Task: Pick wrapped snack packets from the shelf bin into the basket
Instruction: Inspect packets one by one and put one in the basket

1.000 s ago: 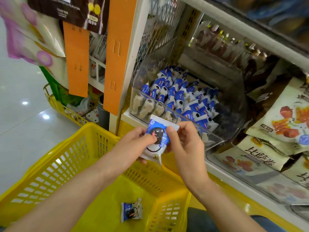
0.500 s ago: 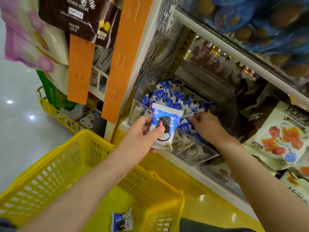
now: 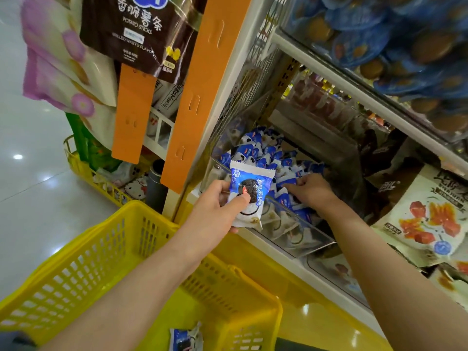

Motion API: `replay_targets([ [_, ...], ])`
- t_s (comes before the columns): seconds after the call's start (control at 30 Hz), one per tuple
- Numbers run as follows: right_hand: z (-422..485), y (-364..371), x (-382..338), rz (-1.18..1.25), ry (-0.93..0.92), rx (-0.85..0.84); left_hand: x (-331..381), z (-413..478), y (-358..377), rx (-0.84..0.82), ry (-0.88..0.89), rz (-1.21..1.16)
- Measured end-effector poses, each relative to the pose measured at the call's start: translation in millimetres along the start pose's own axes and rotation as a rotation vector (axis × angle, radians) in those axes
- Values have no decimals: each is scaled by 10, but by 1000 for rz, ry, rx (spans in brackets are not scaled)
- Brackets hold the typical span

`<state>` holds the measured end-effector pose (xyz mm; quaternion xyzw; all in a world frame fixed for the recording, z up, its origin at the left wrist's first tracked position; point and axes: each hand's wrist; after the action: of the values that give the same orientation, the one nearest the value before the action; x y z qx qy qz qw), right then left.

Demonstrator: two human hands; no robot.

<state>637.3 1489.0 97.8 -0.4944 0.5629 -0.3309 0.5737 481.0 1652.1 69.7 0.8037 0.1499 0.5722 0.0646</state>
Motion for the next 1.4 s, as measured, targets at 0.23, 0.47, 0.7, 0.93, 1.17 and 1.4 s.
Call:
replay_targets([
  [0.23,-376,-237,-114,317,-342,585,-11,-7,16,9,-17,-68],
  [0.47,-1068,-257,-348,828,-313,135,-4,-31,47,-4,-149,-207],
  [0.7,-1329,97,-361,856,-365,62,-38,-154,119,-184,-150,-67],
  [0.93,-1141,7,-327,629,-276,170,-41,-141,101,-221,-101,63],
  [1.17,-1028,-296,-279,643,-237,-231,-17,-156,105,-306,-85,112],
  [1.4,-1046,-460,-283,704,-171,-262,18,-155,148,-310,-28,105],
])
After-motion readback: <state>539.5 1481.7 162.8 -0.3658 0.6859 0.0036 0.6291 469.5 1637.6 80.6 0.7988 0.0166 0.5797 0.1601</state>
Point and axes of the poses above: each hand's wrist, its own z-axis towards the middle knuckle, its own y-axis out of the palm, x = y × z, and after that the axes turned 12 degrees about -y, right-handed
